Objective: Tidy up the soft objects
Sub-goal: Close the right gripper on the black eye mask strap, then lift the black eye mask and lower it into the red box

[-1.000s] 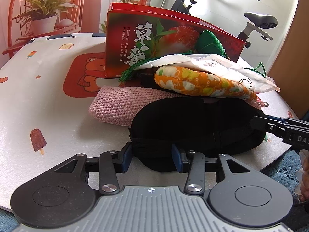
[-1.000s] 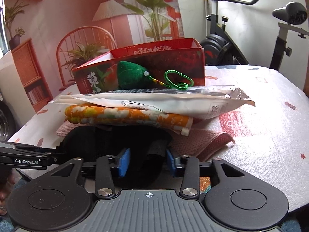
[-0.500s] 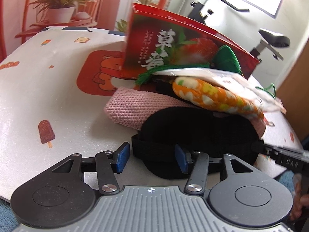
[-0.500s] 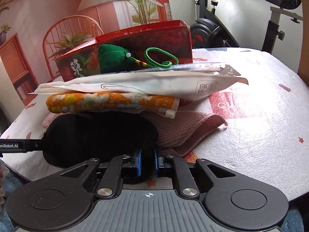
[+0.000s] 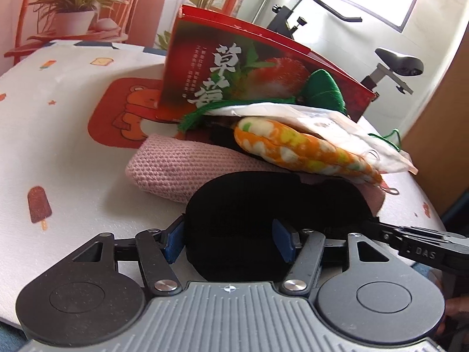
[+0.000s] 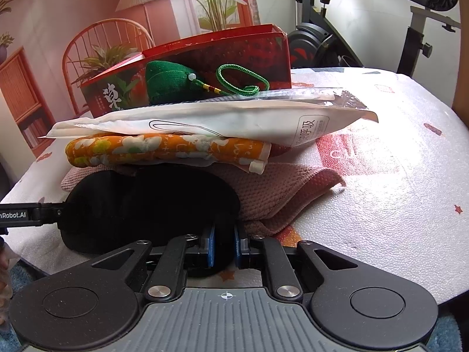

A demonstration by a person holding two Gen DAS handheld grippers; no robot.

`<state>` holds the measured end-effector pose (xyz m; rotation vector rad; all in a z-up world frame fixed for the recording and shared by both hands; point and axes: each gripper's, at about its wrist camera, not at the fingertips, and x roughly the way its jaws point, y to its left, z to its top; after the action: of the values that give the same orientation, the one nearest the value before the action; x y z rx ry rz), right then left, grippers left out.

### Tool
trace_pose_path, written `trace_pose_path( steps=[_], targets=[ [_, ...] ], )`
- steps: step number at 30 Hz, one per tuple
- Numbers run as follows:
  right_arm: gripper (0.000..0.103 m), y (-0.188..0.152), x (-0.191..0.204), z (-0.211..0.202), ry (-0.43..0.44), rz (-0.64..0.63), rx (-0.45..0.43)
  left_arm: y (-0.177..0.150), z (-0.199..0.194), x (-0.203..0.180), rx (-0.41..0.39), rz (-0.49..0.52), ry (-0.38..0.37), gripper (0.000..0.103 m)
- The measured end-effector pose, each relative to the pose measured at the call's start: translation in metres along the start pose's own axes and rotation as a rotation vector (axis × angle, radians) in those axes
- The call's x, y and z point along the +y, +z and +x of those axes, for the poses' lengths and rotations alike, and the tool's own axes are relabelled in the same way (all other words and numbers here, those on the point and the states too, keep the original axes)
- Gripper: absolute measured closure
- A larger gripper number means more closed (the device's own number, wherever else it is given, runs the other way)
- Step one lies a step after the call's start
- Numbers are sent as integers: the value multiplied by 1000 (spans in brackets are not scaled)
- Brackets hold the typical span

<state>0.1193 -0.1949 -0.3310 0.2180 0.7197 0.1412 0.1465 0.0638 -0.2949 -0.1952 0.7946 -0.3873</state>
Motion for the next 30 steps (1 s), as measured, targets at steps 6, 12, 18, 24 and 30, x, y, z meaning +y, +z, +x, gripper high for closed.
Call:
trace_pose_path(
  steps=[6, 12, 18, 24, 30],
  targets=[
    [92, 1, 2, -5, 5, -11, -14, -2, -8, 4, 6, -9, 36, 71],
    [92, 3, 5, -11, 24, -23, -29, 1, -14, 4, -18, 27, 91, 88],
    [94, 6, 9, -24, 57, -28, -49, 4, -28, -3, -49, 65, 113, 92],
    [95, 8, 24, -38, 77, -84, -65, 7, -54, -14, -92, 84, 73, 93],
    [96, 7, 36, -57, 86, -118, -97, 7, -78, -24, -133, 95, 56, 94]
  ],
)
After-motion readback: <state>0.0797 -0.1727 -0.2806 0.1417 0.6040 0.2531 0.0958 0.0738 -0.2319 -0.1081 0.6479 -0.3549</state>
